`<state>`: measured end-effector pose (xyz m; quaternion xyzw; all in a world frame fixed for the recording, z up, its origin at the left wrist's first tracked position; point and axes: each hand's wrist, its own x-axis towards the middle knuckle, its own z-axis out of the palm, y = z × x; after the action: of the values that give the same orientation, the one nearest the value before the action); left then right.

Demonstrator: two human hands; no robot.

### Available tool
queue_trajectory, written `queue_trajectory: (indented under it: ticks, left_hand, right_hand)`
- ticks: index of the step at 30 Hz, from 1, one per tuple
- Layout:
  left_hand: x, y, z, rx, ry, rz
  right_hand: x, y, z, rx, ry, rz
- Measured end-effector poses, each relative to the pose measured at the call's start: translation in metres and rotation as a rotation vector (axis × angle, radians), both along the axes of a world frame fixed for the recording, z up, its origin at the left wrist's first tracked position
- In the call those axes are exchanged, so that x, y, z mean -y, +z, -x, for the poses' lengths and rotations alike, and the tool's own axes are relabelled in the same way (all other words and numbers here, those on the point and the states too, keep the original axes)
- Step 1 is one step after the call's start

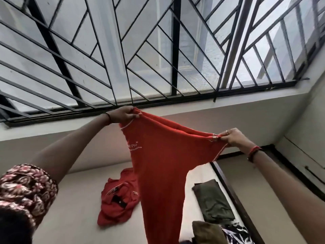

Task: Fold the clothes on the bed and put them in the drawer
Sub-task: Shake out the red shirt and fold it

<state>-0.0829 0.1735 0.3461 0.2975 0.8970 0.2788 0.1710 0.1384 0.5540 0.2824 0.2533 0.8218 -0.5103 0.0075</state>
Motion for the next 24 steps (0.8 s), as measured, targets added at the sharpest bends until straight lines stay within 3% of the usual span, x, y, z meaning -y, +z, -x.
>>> queue_trajectory:
  ticks: [4, 8, 14, 18, 24]
  left_hand:
    - [-0.033, -0.011, 0.011, -0.215, 0.096, -0.029]
    - [-0.049, 0.002, 0.021, -0.360, 0.183, -0.134]
    - [-0.016, -0.013, -0.013, -0.463, 0.080, -0.282]
    - [0.043, -0.091, -0.051, -0.585, -0.051, -0.134]
    - [0.131, -0.272, -0.142, -0.556, -0.140, 0.062]
  right_hand:
    - [-0.021, -0.031, 0.050, -0.110, -0.120, -0.189]
    - [-0.029, -0.015, 0.069, -0.301, -0.176, -0.335]
    - [-0.017, -0.016, 0.041, -0.474, -0.137, -0.510]
    - [0.010, -0.078, -0.002, -0.462, 0.009, -0.601]
    - [0.064, -0.226, -0.071, -0.211, 0.342, -0.710]
